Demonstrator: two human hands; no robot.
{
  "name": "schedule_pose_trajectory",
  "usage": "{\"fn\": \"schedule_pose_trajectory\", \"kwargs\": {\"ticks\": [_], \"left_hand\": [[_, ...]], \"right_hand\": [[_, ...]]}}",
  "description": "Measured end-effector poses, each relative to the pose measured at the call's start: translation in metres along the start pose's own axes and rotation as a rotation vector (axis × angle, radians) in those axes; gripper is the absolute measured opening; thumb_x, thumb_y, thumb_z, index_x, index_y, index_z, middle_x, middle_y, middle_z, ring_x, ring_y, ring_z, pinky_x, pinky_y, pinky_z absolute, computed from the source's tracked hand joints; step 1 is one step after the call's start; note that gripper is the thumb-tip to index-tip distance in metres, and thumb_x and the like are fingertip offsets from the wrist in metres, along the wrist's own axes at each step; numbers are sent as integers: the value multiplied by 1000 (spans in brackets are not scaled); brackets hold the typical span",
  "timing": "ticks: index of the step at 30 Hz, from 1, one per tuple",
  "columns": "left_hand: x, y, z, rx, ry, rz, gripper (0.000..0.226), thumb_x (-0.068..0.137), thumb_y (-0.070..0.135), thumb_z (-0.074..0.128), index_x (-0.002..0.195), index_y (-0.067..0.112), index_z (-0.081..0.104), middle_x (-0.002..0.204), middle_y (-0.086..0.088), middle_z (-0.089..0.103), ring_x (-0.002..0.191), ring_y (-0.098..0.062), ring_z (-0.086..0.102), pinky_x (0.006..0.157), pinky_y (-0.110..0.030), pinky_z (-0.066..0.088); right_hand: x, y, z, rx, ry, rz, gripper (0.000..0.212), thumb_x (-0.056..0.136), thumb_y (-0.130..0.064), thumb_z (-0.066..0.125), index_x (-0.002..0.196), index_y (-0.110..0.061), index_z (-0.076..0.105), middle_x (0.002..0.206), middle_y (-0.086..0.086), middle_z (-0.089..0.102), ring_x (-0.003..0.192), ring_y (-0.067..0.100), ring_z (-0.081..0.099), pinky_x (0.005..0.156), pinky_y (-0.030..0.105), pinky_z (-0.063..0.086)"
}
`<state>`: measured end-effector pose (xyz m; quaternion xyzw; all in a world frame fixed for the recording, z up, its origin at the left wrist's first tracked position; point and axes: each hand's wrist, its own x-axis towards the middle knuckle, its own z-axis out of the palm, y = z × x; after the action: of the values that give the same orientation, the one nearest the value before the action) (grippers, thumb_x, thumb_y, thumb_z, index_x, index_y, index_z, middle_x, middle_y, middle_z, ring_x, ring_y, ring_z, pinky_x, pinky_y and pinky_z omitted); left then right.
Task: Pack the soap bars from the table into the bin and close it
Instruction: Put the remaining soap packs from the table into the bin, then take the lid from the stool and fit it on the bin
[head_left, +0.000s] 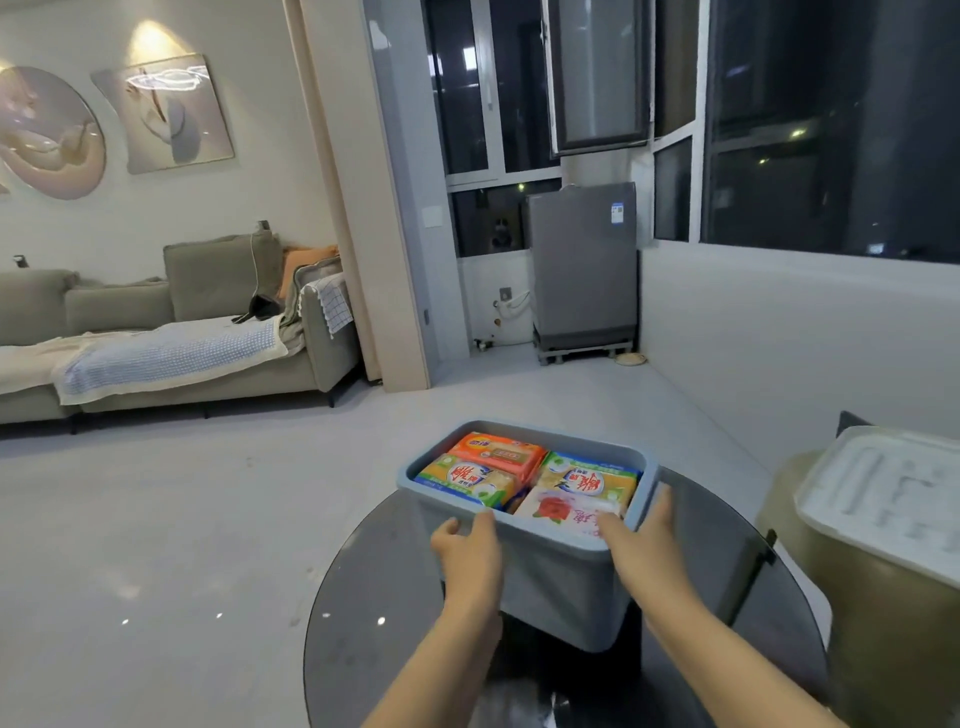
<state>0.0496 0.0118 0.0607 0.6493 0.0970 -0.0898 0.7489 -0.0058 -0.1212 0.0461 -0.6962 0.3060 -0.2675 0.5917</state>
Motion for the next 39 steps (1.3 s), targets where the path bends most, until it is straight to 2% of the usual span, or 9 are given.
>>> {"fn": "schedule_pose_trajectory", "kwargs": {"ticks": [5, 10, 13, 15, 21, 24, 28, 32, 39], "left_hand": [[51, 20, -28, -217, 42, -36, 25, 94, 21, 54, 108, 1, 55, 102, -13, 65, 92, -24, 65, 73, -32, 52], [66, 26, -31, -226, 1, -43, 14, 89, 18, 63, 87, 7, 55, 87, -8, 67, 75, -19, 67, 55, -27, 55], [61, 18, -24, -265, -9, -12, 14, 90, 20, 62, 83, 10, 56, 85, -9, 67, 74, -19, 67, 46, -21, 57], [56, 12, -17, -304, -7, 7, 14, 91, 20, 61, 84, 8, 58, 86, -10, 67, 75, -20, 67, 46, -19, 57], [44, 2, 2, -385, 18, 67, 12, 92, 17, 58, 83, 9, 56, 84, -10, 66, 71, -19, 65, 47, -19, 57], [42, 1, 4, -378, 22, 60, 11, 92, 19, 58, 88, 9, 55, 85, -8, 66, 71, -18, 66, 48, -19, 57], [37, 2, 5, -421, -43, -2, 22, 92, 23, 58, 102, 4, 54, 85, -10, 65, 72, -20, 64, 49, -23, 58], [24, -7, 17, -353, -118, -74, 22, 90, 27, 61, 96, 7, 55, 89, -12, 65, 75, -21, 66, 63, -30, 54], [-18, -27, 76, -121, -378, -237, 21, 93, 30, 55, 89, 11, 61, 87, -7, 69, 74, -19, 68, 61, -28, 53]], "right_hand": [[10, 4, -4, -1, -82, -35, 70, 89, -14, 47, 148, -28, 11, 122, -7, 52, 109, 24, 57, 92, 43, 49], [39, 2, -15, 78, -133, -22, 63, 90, -12, 49, 145, -30, 24, 104, -5, 61, 83, 5, 60, 59, 20, 46], [65, -1, -22, 129, -173, 9, 64, 89, -12, 52, 145, -28, 27, 117, -1, 61, 91, 12, 62, 76, 30, 51], [81, -2, -26, 159, -215, 28, 62, 87, -12, 54, 144, -26, 31, 124, 4, 61, 97, 18, 64, 82, 35, 52], [111, -7, -27, 295, -266, 83, 56, 86, -13, 60, 139, -18, 42, 98, -1, 66, 82, 14, 65, 61, 27, 49], [114, -4, -26, 295, -223, 64, 52, 86, -18, 62, 136, -17, 46, 116, 7, 63, 95, 20, 64, 75, 35, 54], [97, 0, -32, 194, -137, -9, 44, 90, -30, 56, 131, -17, 52, 135, 5, 55, 119, 23, 54, 101, 45, 46], [78, 1, -43, 103, -129, -70, 43, 91, -32, 53, 132, -17, 51, 135, 4, 54, 120, 22, 53, 97, 38, 47], [63, 25, -88, -268, -48, -266, 36, 89, -28, 58, 123, -16, 58, 122, 3, 63, 105, 13, 56, 90, 29, 44]]}}
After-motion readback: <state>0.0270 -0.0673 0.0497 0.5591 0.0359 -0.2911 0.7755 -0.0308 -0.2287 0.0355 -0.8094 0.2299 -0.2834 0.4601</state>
